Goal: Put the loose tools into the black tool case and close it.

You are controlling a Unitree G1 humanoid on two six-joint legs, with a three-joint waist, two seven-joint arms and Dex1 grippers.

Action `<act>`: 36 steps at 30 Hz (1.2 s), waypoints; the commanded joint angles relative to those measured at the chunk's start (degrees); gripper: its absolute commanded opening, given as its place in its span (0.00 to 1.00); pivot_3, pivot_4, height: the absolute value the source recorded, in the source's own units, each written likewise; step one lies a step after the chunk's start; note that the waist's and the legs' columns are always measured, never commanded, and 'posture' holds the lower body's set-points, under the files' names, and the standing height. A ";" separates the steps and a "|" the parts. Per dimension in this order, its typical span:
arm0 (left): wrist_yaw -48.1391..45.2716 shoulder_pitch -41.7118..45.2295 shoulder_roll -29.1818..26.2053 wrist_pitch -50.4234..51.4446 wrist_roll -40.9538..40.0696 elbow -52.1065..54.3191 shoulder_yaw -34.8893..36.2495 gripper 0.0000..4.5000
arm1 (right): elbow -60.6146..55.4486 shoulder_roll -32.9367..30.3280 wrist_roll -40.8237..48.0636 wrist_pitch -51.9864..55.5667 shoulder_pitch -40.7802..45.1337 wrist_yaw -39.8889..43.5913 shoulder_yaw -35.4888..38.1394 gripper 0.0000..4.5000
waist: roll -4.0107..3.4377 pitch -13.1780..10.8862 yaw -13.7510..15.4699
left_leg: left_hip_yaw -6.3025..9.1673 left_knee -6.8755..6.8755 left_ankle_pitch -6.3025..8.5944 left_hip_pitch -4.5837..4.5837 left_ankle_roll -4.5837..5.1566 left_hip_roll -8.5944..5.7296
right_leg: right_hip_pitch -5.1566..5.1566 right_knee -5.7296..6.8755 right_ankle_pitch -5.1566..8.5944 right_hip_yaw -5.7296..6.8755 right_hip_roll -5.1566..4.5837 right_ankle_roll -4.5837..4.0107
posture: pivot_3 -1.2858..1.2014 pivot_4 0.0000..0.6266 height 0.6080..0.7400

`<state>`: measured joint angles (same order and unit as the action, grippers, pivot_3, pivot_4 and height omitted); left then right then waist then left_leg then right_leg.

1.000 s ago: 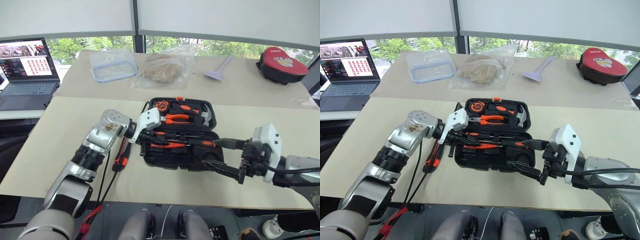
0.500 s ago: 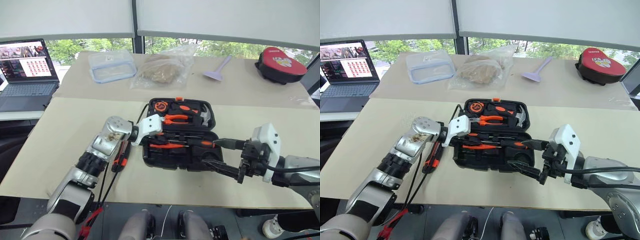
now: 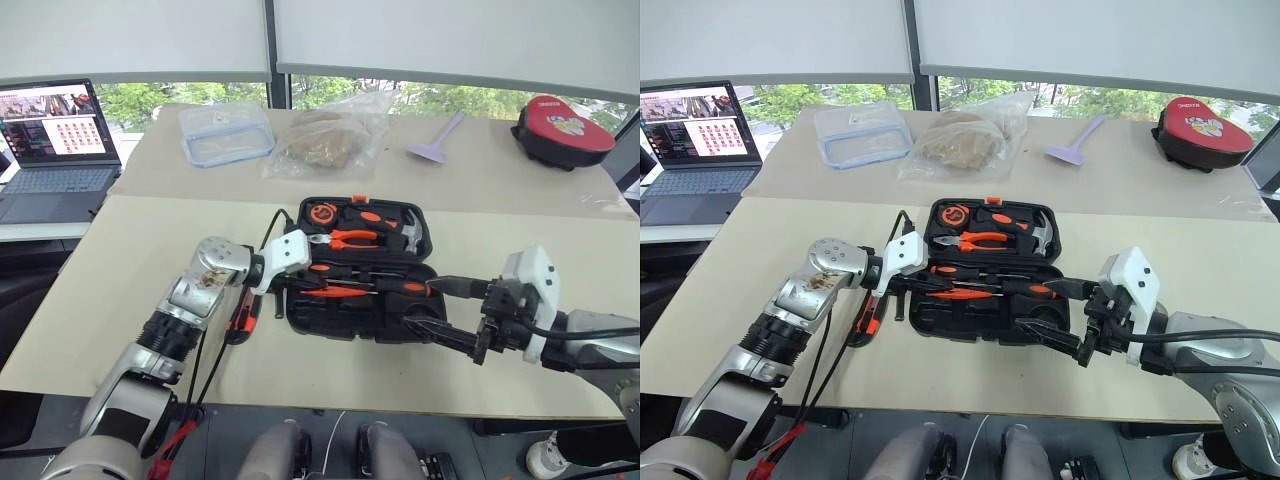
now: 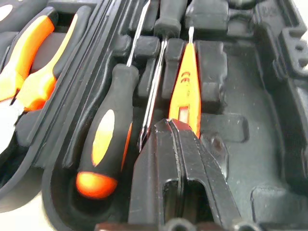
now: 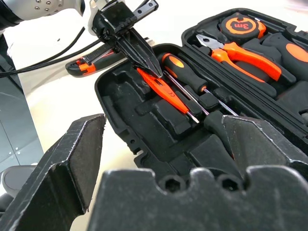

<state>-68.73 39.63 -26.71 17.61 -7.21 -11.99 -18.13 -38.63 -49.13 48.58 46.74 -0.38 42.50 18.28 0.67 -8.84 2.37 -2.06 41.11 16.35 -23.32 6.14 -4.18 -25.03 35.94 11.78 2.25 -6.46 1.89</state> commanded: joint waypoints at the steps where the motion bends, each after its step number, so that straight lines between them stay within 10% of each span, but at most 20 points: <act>1: -0.98 2.09 1.03 2.17 -3.80 4.50 2.24 0.00 | -0.03 -0.05 0.70 -0.87 1.09 0.23 0.04 1.00 | 0.00 0.00 -0.03 | 0.00 0.01 0.00 -0.01 0.00 0.00 | -0.01 0.01 0.00 0.01 0.00 0.00 | 0.52 0.24 0.91; 14: 3.47 -0.35 1.20 -6.97 6.35 -3.86 -4.53 0.00 | -0.55 0.16 0.45 -1.28 0.21 -0.14 -0.19 1.00 | 0.00 0.00 -0.02 | 0.00 -0.02 0.00 0.07 0.00 0.00 | 0.06 -0.03 0.00 -0.01 0.00 0.00 | 0.52 0.24 0.91; 36: 2.75 -0.92 1.38 -2.40 -0.75 6.05 1.12 0.00 | 0.39 -0.49 -0.76 -1.63 -0.36 1.81 -1.18 1.00 | -0.10 0.08 -0.04 | 0.00 -0.05 0.00 0.03 0.00 0.00 | 0.01 -0.03 0.00 0.00 -0.01 0.00 | 0.52 0.24 0.91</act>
<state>-65.86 37.96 -25.44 15.19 -7.14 -8.16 -17.05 -37.64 -49.10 47.92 46.65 -1.28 43.71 16.45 0.57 -8.76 2.33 -2.07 41.05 16.35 -23.29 6.13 -4.18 -25.02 35.91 11.78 2.25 -6.45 1.89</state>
